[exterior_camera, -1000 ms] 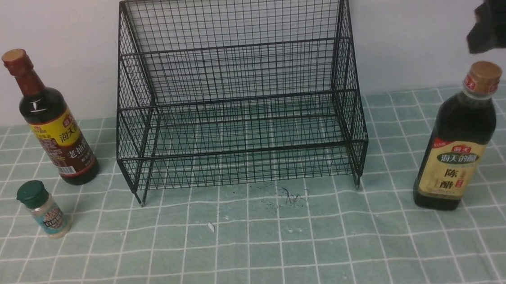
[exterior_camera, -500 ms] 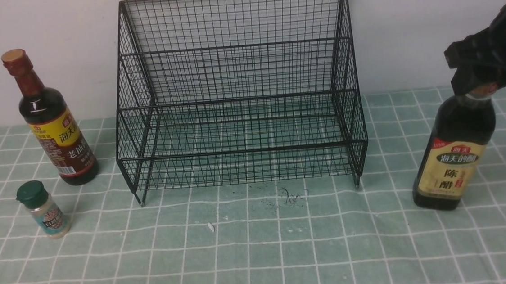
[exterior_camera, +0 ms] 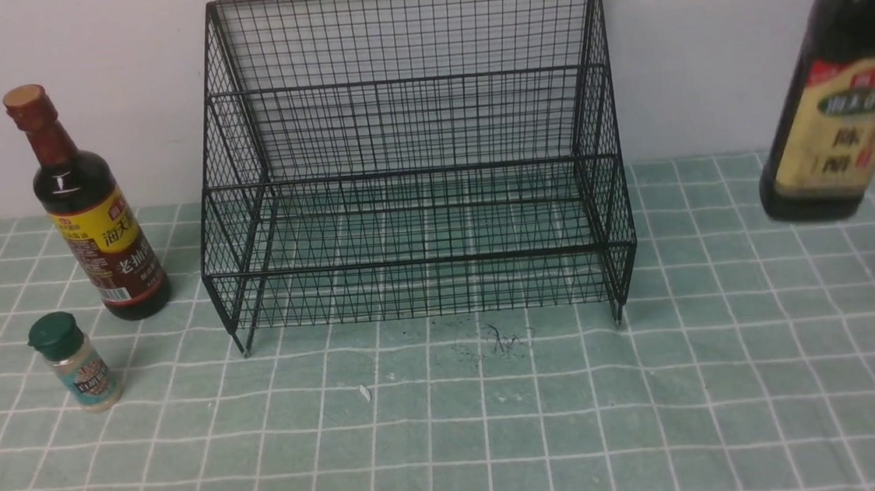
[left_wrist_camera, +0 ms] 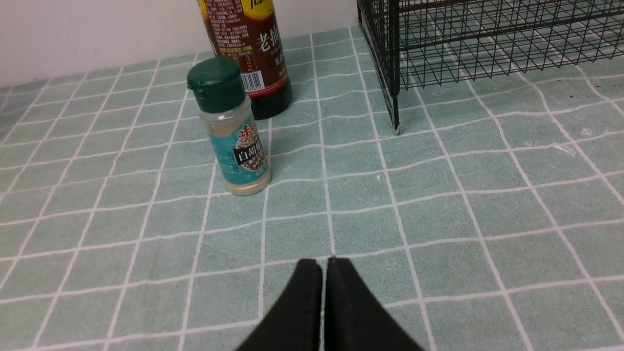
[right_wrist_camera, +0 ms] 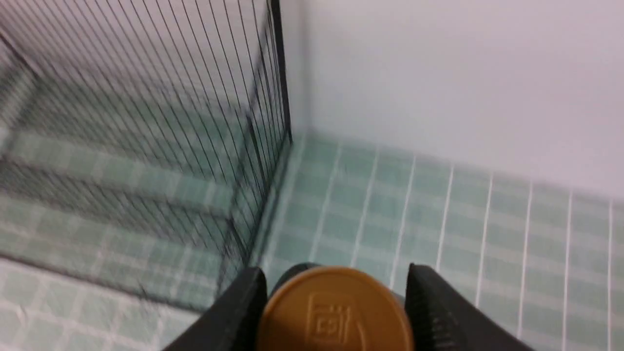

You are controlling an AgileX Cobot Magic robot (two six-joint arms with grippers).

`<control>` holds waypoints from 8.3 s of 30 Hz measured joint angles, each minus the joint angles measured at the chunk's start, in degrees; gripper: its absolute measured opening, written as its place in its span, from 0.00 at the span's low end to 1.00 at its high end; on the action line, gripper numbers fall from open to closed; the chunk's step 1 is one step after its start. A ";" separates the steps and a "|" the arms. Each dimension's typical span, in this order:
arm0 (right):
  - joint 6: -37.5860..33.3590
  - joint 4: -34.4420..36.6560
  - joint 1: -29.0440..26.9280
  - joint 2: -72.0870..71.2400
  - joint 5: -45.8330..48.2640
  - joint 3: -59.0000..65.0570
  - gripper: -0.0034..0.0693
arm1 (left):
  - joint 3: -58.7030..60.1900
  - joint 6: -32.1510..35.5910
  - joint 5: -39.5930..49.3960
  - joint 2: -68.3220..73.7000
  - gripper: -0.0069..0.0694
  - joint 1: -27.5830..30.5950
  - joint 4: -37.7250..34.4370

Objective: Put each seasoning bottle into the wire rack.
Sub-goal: Use the right arm to put the condiment bottle back on the shelf, then use the left arm to grab the condiment bottle closest to it

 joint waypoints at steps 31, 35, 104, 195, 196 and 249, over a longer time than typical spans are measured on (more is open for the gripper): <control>1.60 2.30 13.88 29.18 -16.56 -16.53 0.51 | 0.00 0.00 0.00 0.00 0.08 0.00 0.00; 1.60 2.25 13.88 32.51 -11.69 -16.53 0.51 | 0.00 0.00 0.00 0.00 0.08 0.00 0.00; 21.84 -14.90 13.92 -75.08 -56.95 82.43 0.03 | 0.00 0.00 0.00 0.00 0.08 0.00 0.00; 4.10 -6.45 -6.92 -85.33 -52.98 110.09 0.03 | -29.61 -7.33 -0.74 18.84 0.08 0.00 -19.65; 4.10 -6.45 -6.92 -85.33 -52.98 110.09 0.03 | -32.40 -7.18 7.43 23.54 0.08 0.00 -19.24; 4.10 -6.45 -6.92 -85.33 -52.98 110.09 0.03 | -63.42 6.56 11.08 98.77 0.64 11.87 -2.65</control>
